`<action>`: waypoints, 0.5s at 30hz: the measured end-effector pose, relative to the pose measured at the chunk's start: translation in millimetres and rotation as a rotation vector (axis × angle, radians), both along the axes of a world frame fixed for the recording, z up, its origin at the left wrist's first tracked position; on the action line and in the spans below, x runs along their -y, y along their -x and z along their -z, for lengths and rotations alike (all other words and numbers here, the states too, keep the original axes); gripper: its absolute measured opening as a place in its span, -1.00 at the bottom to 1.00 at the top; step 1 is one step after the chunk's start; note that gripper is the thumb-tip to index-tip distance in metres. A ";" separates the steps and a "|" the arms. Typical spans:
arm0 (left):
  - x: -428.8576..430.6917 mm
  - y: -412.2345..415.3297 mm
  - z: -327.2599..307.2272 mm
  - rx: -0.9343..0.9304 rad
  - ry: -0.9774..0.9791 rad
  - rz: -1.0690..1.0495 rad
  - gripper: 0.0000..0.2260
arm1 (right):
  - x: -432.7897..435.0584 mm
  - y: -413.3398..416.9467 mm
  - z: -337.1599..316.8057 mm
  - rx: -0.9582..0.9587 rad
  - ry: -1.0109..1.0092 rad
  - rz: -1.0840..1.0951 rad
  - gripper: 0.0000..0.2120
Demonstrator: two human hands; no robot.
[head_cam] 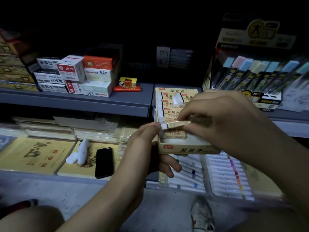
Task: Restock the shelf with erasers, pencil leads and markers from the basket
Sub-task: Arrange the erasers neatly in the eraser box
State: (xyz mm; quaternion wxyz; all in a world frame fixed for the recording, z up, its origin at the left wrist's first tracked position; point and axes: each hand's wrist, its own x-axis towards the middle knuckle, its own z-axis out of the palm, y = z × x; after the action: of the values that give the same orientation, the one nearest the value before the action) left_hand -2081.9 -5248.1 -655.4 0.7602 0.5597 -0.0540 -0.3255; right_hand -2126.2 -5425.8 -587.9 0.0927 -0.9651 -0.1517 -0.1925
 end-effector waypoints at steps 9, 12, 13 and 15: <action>0.1 1.8 -0.4 0.027 0.004 -0.028 -0.65 | -3.4 -2.3 11.0 -0.099 0.035 0.001 -0.89; 0.2 0.9 1.1 0.045 0.012 -0.052 -0.72 | -4.9 -4.2 14.4 -0.100 0.015 0.028 -0.90; 0.2 0.8 1.0 0.049 0.011 -0.055 -0.73 | -5.1 -4.2 13.3 -0.110 -0.032 0.024 -0.90; 0.2 0.7 0.8 0.053 0.016 -0.056 -0.75 | -2.5 -5.4 8.8 -0.122 -0.178 0.042 -0.84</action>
State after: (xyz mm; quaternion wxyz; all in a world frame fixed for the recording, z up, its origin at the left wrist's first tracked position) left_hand -2082.6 -5248.2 -656.2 0.7718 0.5632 -0.0610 -0.2888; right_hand -2120.9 -5423.3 -596.7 0.1832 -0.9659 -0.1076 -0.1479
